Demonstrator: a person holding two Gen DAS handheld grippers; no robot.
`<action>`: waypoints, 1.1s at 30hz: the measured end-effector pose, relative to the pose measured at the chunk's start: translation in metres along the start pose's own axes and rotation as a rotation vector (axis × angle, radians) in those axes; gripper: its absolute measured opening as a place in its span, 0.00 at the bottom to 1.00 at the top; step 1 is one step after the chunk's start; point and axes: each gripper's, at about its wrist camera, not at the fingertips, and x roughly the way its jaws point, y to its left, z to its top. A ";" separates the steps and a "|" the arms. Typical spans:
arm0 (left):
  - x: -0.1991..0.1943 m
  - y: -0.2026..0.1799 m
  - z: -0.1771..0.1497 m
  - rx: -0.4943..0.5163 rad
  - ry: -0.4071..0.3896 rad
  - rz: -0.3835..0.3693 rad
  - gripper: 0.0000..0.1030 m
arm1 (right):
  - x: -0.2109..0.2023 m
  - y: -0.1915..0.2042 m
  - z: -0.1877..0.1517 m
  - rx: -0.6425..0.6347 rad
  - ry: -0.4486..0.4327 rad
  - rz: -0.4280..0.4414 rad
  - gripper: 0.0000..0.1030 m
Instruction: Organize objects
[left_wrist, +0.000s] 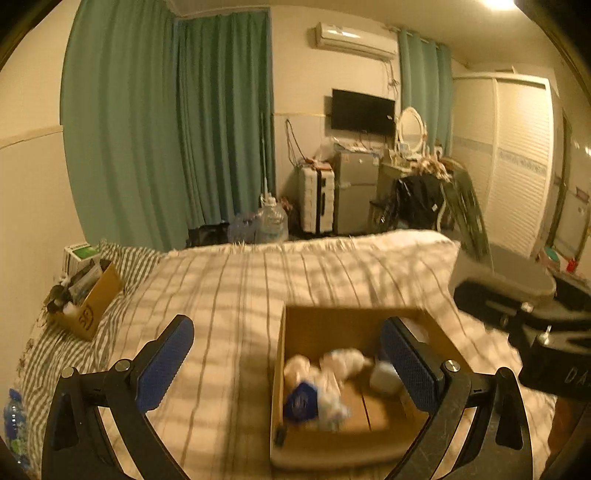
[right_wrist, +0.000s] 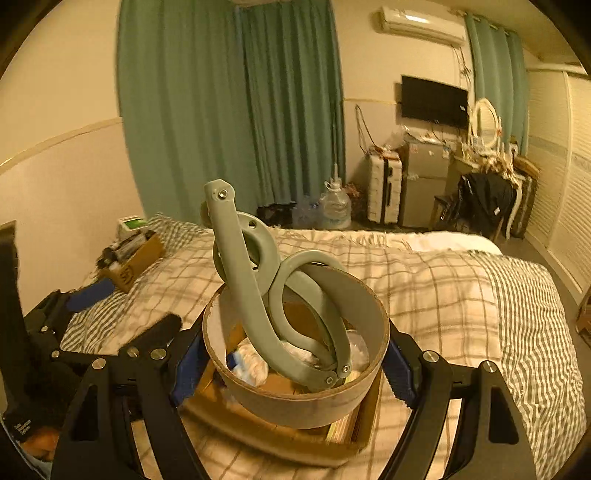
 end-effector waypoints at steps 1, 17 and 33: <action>0.008 0.000 0.001 0.004 0.008 0.001 1.00 | 0.008 -0.002 0.002 0.006 0.013 -0.009 0.78; 0.041 0.001 -0.024 0.018 0.100 -0.010 1.00 | 0.044 -0.034 -0.015 0.114 0.038 -0.019 0.88; -0.101 -0.015 0.019 -0.018 -0.103 -0.094 1.00 | -0.133 -0.010 -0.003 0.029 -0.198 -0.234 1.00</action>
